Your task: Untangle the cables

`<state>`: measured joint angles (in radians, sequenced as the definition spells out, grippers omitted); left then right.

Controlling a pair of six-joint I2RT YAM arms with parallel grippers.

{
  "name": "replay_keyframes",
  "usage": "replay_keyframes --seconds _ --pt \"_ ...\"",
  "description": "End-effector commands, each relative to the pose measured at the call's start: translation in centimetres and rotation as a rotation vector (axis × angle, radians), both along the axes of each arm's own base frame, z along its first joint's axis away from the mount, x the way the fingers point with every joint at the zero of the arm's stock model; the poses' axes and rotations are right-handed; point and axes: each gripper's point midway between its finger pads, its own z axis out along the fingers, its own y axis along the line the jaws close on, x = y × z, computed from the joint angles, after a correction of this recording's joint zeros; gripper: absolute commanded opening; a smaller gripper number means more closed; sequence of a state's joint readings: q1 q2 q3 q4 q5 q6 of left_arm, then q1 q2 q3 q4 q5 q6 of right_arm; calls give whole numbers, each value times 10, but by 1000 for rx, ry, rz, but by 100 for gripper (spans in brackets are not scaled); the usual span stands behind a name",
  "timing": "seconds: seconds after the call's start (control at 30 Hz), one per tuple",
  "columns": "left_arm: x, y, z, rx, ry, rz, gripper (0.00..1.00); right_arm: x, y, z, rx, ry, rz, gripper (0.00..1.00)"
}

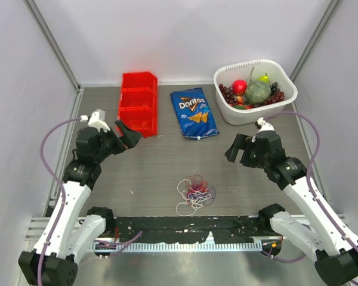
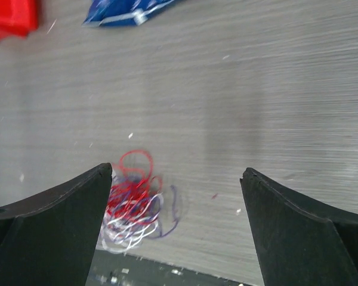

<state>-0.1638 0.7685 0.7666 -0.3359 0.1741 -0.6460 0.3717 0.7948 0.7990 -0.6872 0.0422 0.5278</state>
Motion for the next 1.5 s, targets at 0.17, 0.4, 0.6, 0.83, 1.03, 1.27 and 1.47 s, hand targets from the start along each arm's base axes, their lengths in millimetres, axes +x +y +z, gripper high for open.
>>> replay_keyframes --seconds 0.17,0.4,0.6,0.83,1.03,1.27,1.47 --pt "-42 -105 -40 -145 125 -457 100 -50 129 -12 161 70 416 95" --pt "-76 -176 -88 -58 215 -585 92 -92 131 -53 99 156 390 94" --pt "-89 -222 -128 -37 313 -681 80 -110 121 -72 181 165 389 82" --pt "-76 -238 -154 44 364 -665 69 -105 131 -93 201 178 373 68" --pt "-75 -246 -167 65 389 -656 51 -98 137 -111 146 207 354 70" --pt "-86 -247 -173 69 396 -673 56 -91 142 -112 178 192 322 70" --pt "-86 -240 -172 93 383 -662 61 -89 136 -108 180 171 290 70"
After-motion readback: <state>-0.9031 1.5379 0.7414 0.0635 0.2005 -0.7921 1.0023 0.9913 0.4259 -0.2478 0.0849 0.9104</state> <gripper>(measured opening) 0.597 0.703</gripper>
